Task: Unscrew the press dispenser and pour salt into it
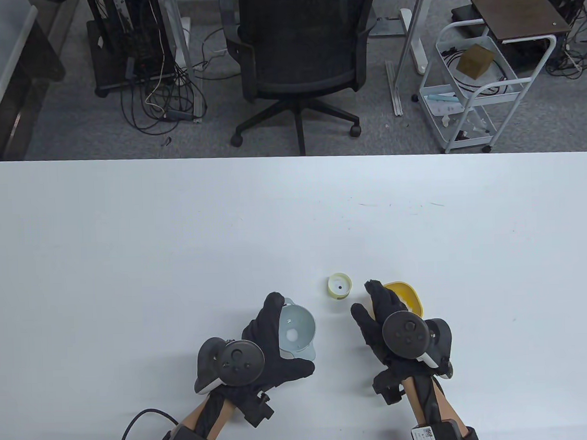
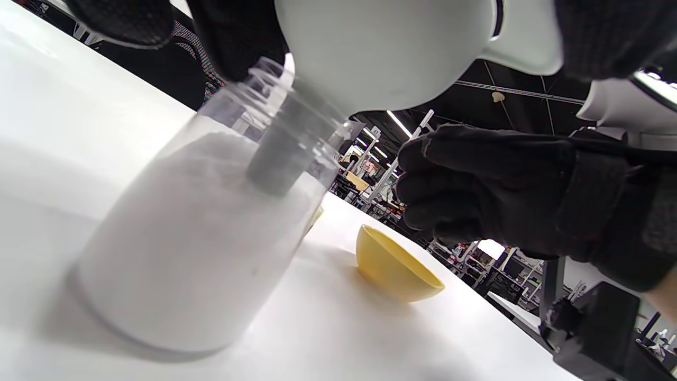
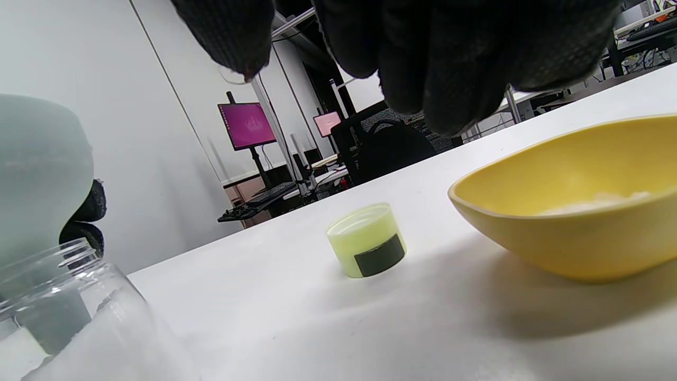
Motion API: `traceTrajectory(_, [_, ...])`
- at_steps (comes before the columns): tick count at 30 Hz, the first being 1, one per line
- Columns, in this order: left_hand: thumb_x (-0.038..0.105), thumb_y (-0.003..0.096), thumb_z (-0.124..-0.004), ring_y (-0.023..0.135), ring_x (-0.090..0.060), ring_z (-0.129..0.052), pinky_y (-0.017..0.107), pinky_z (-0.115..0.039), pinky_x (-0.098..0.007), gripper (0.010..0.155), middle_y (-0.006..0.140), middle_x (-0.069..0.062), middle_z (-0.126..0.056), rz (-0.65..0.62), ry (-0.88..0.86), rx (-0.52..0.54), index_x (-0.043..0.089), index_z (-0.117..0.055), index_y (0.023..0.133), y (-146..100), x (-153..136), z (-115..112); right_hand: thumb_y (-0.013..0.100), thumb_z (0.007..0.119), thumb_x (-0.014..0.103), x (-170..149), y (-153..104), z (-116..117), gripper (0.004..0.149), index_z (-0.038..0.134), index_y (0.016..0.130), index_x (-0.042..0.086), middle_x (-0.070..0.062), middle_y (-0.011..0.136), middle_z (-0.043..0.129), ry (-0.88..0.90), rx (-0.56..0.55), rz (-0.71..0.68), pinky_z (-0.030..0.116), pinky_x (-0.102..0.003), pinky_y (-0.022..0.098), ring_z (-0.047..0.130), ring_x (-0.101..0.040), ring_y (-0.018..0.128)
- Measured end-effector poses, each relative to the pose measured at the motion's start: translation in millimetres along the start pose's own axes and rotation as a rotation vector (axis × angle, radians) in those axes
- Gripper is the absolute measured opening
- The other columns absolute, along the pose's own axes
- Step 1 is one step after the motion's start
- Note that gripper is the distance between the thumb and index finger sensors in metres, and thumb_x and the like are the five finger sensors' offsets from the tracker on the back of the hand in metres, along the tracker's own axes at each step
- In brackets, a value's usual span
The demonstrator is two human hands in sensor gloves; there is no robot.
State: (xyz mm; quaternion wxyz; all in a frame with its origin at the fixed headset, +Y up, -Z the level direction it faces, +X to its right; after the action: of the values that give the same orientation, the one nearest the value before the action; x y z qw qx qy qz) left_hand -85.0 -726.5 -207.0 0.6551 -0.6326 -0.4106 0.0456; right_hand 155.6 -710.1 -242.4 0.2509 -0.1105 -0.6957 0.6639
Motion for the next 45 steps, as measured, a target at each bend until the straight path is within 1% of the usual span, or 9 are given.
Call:
traceTrajectory(21, [0.080, 0.0378, -0.077, 0.100, -0.052, -0.077, 0.064, -0.063, -0.079, 0.145, 0.116, -0.044, -0.052, -0.018, -0.029, 0.066, -0.024, -0.015, 0.118, -1.4, 6.8, 21.5, 0.069, 0.063, 0.035, -1.3, 0.2, 0.9, 0.067, 0.050, 0.112, -0.015, -0.042, 0.103, 0.065, -0.005, 0.002, 0.003, 0.063, -0.074, 0.059, 0.075, -0.061, 0.084])
traceTrajectory(24, [0.079, 0.0376, -0.077, 0.099, -0.053, -0.077, 0.063, -0.063, -0.079, 0.144, 0.116, -0.044, -0.053, -0.001, 0.029, 0.036, -0.024, -0.017, 0.118, 0.7, 1.6, 9.6, 0.069, 0.063, 0.035, -1.5, 0.2, 1.0, 0.067, 0.050, 0.112, -0.015, -0.042, 0.103, 0.065, -0.006, 0.003, 0.005, 0.063, -0.074, 0.059, 0.075, -0.061, 0.084])
traceTrajectory(25, [0.079, 0.0373, -0.079, 0.099, -0.053, -0.078, 0.063, -0.062, -0.080, 0.143, 0.116, -0.044, -0.055, 0.030, 0.112, -0.037, -0.023, -0.020, 0.119, 1.4, -6.2, -6.6, 0.069, 0.063, 0.035, -1.6, 0.2, 1.0, 0.067, 0.050, 0.112, -0.015, -0.042, 0.104, 0.065, -0.006, 0.004, 0.006, 0.063, -0.074, 0.059, 0.075, -0.061, 0.084])
traceTrajectory(26, [0.085, 0.0381, -0.071, 0.102, -0.048, -0.077, 0.063, -0.065, -0.079, 0.145, 0.118, -0.038, -0.054, 0.013, 0.144, -0.050, -0.020, -0.014, 0.120, -3.0, -7.5, -6.9, 0.069, 0.063, 0.035, -1.5, 0.2, 0.9, 0.067, 0.050, 0.112, -0.015, -0.042, 0.103, 0.065, -0.006, 0.003, 0.005, 0.063, -0.074, 0.059, 0.075, -0.061, 0.084])
traceTrajectory(27, [0.082, 0.0381, -0.074, 0.098, -0.051, -0.079, 0.061, -0.064, -0.080, 0.144, 0.115, -0.042, -0.057, 0.003, 0.068, 0.020, -0.022, -0.018, 0.119, 0.4, -3.0, -2.8, 0.069, 0.063, 0.035, -1.7, 0.2, 0.8, 0.067, 0.050, 0.112, -0.015, -0.042, 0.103, 0.065, -0.005, 0.002, 0.006, 0.063, -0.074, 0.059, 0.075, -0.061, 0.084])
traceTrajectory(28, [0.079, 0.0379, -0.078, 0.100, -0.054, -0.075, 0.063, -0.059, -0.082, 0.144, 0.117, -0.043, -0.053, 0.033, 0.054, -0.030, -0.022, -0.016, 0.120, 0.5, -3.3, -5.4, 0.069, 0.063, 0.035, -1.5, 0.1, 0.7, 0.067, 0.051, 0.112, -0.015, -0.042, 0.103, 0.065, -0.005, 0.003, 0.005, 0.063, -0.074, 0.059, 0.075, -0.061, 0.084])
traceTrajectory(30, [0.081, 0.0380, -0.075, 0.100, -0.052, -0.076, 0.063, -0.061, -0.080, 0.144, 0.117, -0.041, -0.054, 0.022, 0.096, -0.009, -0.021, -0.017, 0.120, -1.8, -4.4, -4.1, 0.069, 0.063, 0.035, -1.6, 0.4, 0.6, 0.067, 0.050, 0.112, -0.015, -0.042, 0.103, 0.065, -0.004, 0.001, 0.005, 0.063, -0.074, 0.059, 0.075, -0.061, 0.084])
traceTrajectory(39, [0.080, 0.0377, -0.075, 0.101, -0.054, -0.075, 0.063, -0.062, -0.080, 0.143, 0.117, -0.042, -0.053, 0.038, 0.023, -0.026, -0.022, -0.016, 0.119, 0.3, -5.5, -2.5, 0.069, 0.063, 0.035, -0.9, 0.4, 2.1, 0.067, 0.050, 0.112, -0.015, -0.042, 0.103, 0.065, -0.007, 0.007, -0.002, 0.063, -0.074, 0.059, 0.075, -0.061, 0.084])
traceTrajectory(45, [0.080, 0.0375, -0.074, 0.101, -0.056, -0.075, 0.064, -0.062, -0.079, 0.143, 0.117, -0.042, -0.053, 0.011, -0.042, 0.014, -0.022, -0.017, 0.119, -0.7, 4.0, 12.4, 0.069, 0.063, 0.035, -2.1, 0.5, 1.1, 0.067, 0.050, 0.112, -0.015, -0.042, 0.104, 0.065, 0.002, 0.003, 0.002, 0.063, -0.074, 0.059, 0.075, -0.061, 0.084])
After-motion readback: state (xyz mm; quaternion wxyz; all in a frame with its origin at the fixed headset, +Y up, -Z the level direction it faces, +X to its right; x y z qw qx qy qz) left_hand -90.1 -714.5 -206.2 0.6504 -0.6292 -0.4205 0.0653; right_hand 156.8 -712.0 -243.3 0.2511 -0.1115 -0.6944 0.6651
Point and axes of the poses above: the tracker on the back of each hand, its own x axis roughly to the thumb side, its own y axis roughly from the wrist to the fingertips, z = x × y, the point moved 5 cm from there along y, roughly from the wrist to the fingertips
